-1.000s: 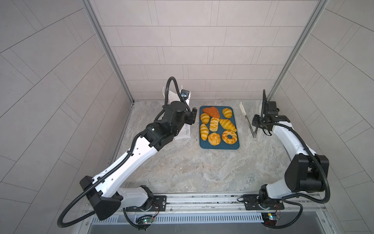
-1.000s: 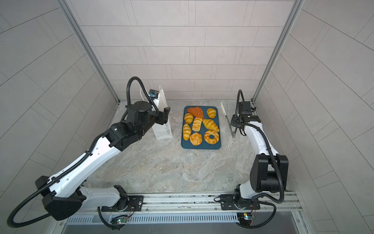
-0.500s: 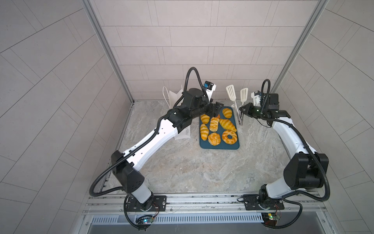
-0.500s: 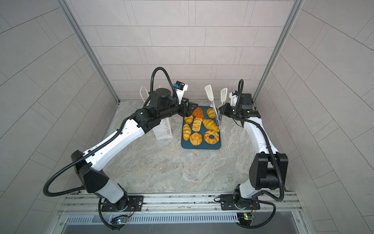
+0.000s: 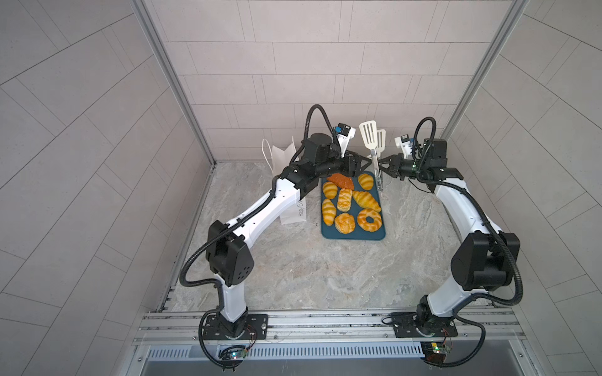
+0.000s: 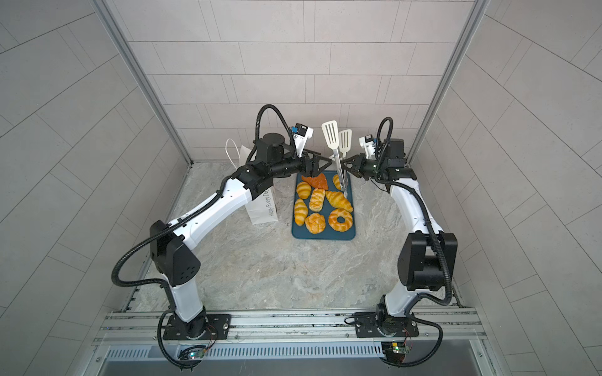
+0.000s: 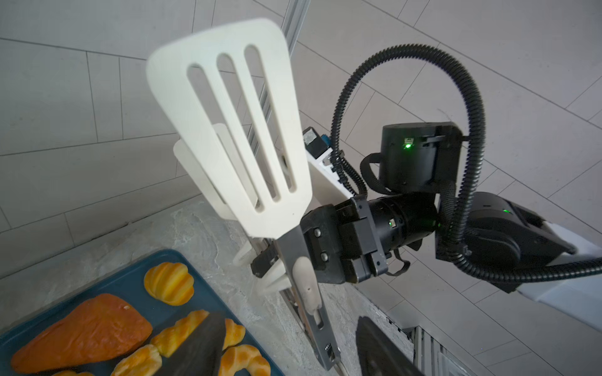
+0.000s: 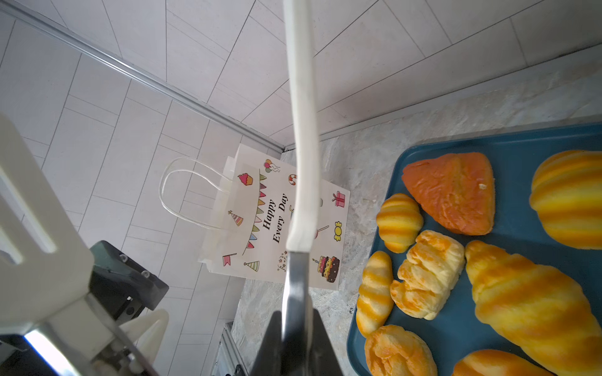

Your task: Place the fake bread into the paper bag

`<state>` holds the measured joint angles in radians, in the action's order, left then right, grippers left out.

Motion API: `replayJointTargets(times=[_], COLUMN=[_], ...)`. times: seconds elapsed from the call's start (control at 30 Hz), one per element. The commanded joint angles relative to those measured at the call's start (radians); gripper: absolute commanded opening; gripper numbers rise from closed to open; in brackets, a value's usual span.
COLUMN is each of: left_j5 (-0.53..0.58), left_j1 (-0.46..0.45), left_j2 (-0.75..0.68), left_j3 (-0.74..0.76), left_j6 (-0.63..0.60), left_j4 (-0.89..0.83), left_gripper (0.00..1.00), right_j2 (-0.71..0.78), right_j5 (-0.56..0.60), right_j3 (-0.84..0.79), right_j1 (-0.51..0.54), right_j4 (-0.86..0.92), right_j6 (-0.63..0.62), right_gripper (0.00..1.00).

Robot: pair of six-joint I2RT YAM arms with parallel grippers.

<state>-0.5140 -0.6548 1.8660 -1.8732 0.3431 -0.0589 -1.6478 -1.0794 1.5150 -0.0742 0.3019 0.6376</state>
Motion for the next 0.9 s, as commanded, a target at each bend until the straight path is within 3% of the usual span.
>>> replayJointTargets(times=[0.0,0.33,0.87], left_j5=[-0.054,-0.075,-0.052], left_j1=[0.017,0.025,0.04], left_j2=[0.044,0.148,0.089], left_j3=[-0.079,-0.236,-0.161], left_j6=[0.021,0.028,0.033], left_j4=[0.054,-0.008,0.01], left_gripper=[0.7,0.67,0.65], right_j2=[-0.026,-0.071,-0.075], right_j5=[-0.063,-0.107,-0.125], right_j3=[0.048,0.119,0.153], right_j1=[0.009,0.039,0.041], right_j4=[-0.005,-0.006,-0.024], right_j6=[0.009,0.016,0.053], right_gripper=[0.03,0.03,0.03])
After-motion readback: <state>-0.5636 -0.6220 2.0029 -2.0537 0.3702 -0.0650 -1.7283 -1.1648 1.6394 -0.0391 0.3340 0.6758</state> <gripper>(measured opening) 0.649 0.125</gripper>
